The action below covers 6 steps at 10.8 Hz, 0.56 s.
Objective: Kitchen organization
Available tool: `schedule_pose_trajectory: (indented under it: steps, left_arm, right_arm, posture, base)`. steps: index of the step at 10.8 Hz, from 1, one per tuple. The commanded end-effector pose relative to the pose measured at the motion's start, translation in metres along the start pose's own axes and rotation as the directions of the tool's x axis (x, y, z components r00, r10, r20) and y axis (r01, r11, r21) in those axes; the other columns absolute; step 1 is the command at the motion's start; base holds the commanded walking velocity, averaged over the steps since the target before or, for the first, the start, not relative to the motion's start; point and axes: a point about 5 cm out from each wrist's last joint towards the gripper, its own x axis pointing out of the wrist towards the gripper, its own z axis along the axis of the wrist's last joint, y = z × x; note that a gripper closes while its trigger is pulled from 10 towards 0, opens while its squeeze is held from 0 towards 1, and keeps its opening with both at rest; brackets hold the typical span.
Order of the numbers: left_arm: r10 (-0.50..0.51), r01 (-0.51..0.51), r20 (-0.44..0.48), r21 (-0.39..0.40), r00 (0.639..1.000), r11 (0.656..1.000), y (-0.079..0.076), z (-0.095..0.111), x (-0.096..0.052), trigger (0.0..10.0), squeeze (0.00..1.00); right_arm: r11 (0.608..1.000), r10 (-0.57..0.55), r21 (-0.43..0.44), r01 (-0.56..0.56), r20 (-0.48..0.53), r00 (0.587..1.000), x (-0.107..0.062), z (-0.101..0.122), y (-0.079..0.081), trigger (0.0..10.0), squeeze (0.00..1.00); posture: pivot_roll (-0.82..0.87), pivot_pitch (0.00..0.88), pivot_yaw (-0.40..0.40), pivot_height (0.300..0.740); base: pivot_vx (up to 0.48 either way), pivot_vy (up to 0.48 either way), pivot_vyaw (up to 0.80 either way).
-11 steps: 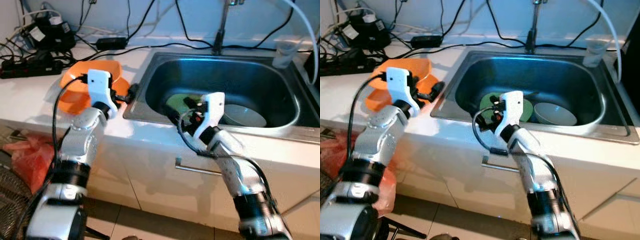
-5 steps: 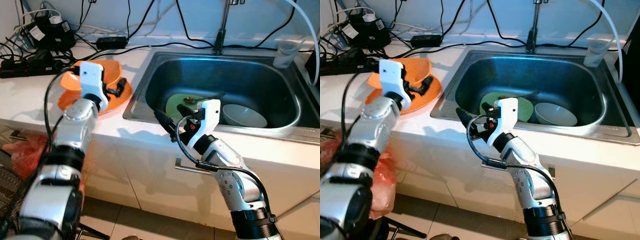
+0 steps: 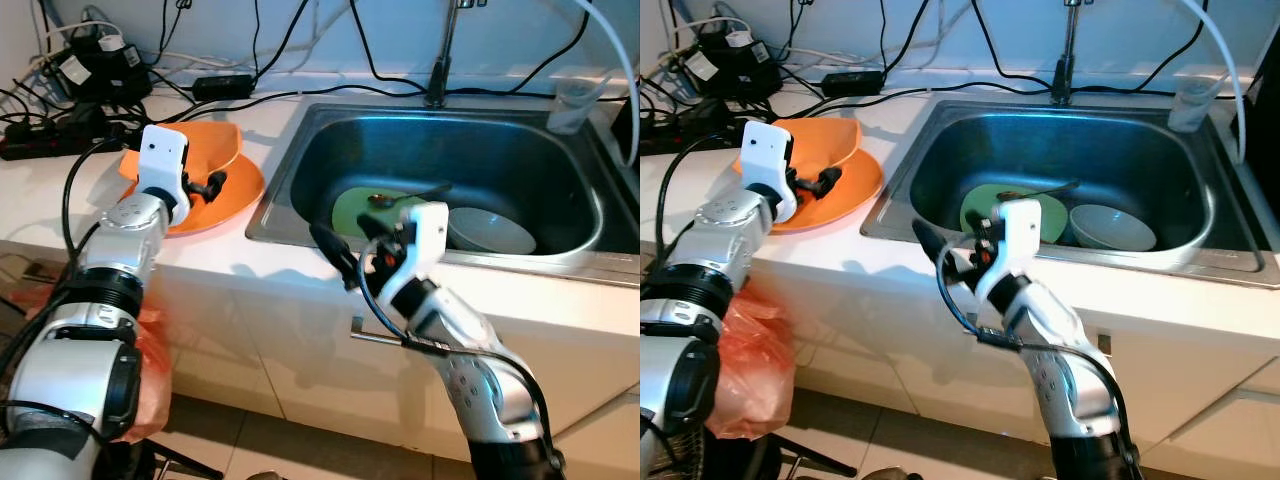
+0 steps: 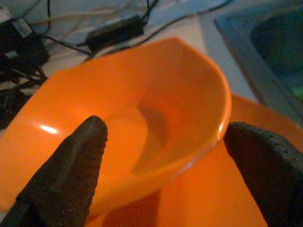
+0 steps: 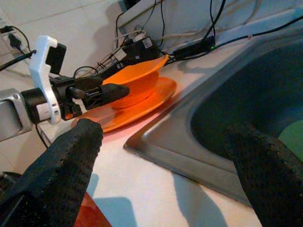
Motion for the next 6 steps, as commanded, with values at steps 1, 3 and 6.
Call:
schedule_pose_trajectory:
  steps: [1,3,6]
  left_arm:
    - [-0.004,0.005,-0.035,0.043,0.999,0.999,0.0076,0.0004,-0.0006,10.0,0.00]
    - [-0.049,0.058,-0.090,0.099,0.995,0.993,0.0102,-0.0040,-0.0014,10.0,0.00]
    - [-0.078,0.101,-0.153,0.146,0.985,0.984,0.0137,-0.0091,-0.0033,10.0,0.00]
  right_arm:
    - [1.000,0.007,0.011,-0.008,0.010,1.000,-0.0023,0.0030,0.0063,10.0,0.98]
    - [1.000,-0.007,0.020,0.007,0.005,1.000,-0.0062,0.0026,0.0075,10.0,0.96]
    - [1.000,-0.017,0.026,0.017,0.002,1.000,-0.0072,0.0022,0.0088,10.0,0.94]
  posture:
    - [0.05,0.000,0.149,0.740]
    - [0.05,0.000,0.157,0.740]
    - [0.05,0.000,0.159,0.740]
  base:
    - [0.000,0.000,0.00]
    - [0.000,0.000,0.00]
    - [0.000,0.000,0.00]
